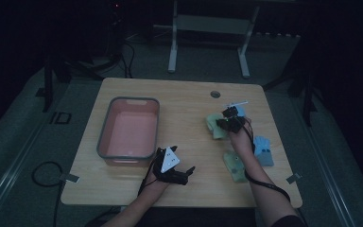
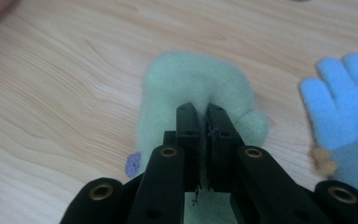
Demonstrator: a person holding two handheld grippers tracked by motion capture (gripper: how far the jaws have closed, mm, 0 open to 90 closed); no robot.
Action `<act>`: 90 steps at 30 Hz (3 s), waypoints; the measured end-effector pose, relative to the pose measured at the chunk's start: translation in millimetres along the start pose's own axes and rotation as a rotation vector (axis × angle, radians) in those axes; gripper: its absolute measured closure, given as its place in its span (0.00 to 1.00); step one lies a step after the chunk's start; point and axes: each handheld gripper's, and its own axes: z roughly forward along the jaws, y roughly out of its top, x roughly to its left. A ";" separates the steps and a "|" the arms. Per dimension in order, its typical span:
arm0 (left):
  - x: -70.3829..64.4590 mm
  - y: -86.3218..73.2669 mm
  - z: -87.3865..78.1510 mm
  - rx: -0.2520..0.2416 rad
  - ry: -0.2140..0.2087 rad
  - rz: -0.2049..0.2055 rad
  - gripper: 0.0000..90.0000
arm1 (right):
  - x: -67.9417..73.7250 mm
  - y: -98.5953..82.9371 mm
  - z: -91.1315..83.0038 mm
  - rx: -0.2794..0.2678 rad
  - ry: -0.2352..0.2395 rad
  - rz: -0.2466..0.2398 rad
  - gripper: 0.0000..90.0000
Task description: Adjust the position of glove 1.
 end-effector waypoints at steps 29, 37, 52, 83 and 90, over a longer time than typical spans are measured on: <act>0.1 -0.2 -0.5 -0.003 0.002 0.000 0.02 | 83.6 12.2 -40.3 -0.060 -0.035 0.097 0.95; 0.1 -0.2 -0.6 -0.001 0.003 0.000 0.02 | 91.0 -2.5 -13.7 -0.009 -0.041 0.103 0.95; -0.7 -0.1 -0.6 -0.001 0.004 0.007 0.02 | 93.5 -20.3 22.7 0.069 -0.043 0.125 0.90; -1.4 0.2 0.1 0.005 0.007 0.012 0.02 | 59.6 -10.4 -45.7 -0.042 -0.028 0.054 0.69; -1.1 0.1 -0.2 0.001 0.006 0.013 0.02 | 46.3 -25.4 -67.1 -0.038 -0.028 0.036 0.69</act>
